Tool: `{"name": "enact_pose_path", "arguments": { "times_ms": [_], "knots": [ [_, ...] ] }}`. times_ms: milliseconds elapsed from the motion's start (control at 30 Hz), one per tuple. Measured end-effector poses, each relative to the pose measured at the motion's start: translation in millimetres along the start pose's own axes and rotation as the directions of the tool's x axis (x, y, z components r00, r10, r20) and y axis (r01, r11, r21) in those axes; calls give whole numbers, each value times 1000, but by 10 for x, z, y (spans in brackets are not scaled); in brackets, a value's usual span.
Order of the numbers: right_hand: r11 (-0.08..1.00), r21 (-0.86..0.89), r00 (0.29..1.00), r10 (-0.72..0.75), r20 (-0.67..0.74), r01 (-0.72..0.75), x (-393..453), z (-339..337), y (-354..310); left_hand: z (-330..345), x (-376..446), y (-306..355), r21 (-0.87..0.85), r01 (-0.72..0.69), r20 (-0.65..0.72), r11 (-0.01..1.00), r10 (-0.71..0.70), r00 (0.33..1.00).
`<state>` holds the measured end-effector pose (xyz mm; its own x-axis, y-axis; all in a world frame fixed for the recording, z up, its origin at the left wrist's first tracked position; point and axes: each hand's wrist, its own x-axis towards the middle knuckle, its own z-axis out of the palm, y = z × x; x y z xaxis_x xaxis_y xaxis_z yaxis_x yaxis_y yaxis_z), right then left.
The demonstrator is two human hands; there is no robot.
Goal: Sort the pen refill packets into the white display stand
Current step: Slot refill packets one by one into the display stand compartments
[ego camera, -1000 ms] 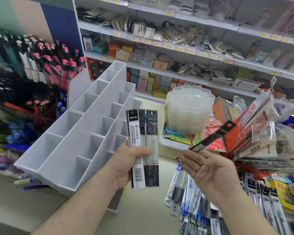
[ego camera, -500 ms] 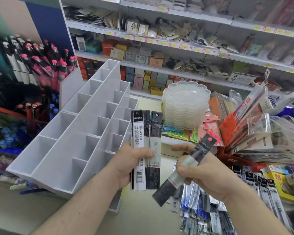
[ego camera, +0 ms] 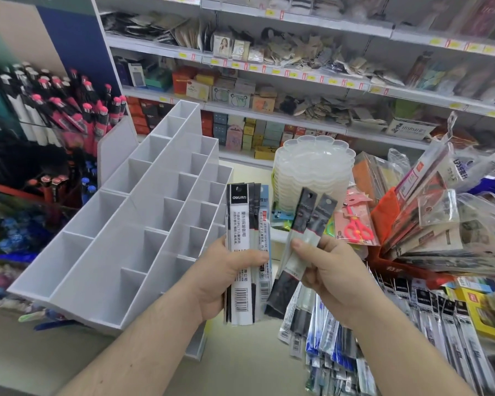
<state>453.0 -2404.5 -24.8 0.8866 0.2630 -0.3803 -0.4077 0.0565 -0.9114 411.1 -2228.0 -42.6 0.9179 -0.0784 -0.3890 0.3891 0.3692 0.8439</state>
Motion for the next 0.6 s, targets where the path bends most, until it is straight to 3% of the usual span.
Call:
{"name": "enact_pose_path", "arguments": {
  "times_ms": [233,600],
  "knots": [
    [987,152,997,-37,-71,48,149,7,-232,-128,-143,415,152,-86,-141,985,108,984],
    [982,71,977,-166,-130,176,708,412,-677,-342,-122,716,103,-229,-363,968,251,897]
  ]
}}
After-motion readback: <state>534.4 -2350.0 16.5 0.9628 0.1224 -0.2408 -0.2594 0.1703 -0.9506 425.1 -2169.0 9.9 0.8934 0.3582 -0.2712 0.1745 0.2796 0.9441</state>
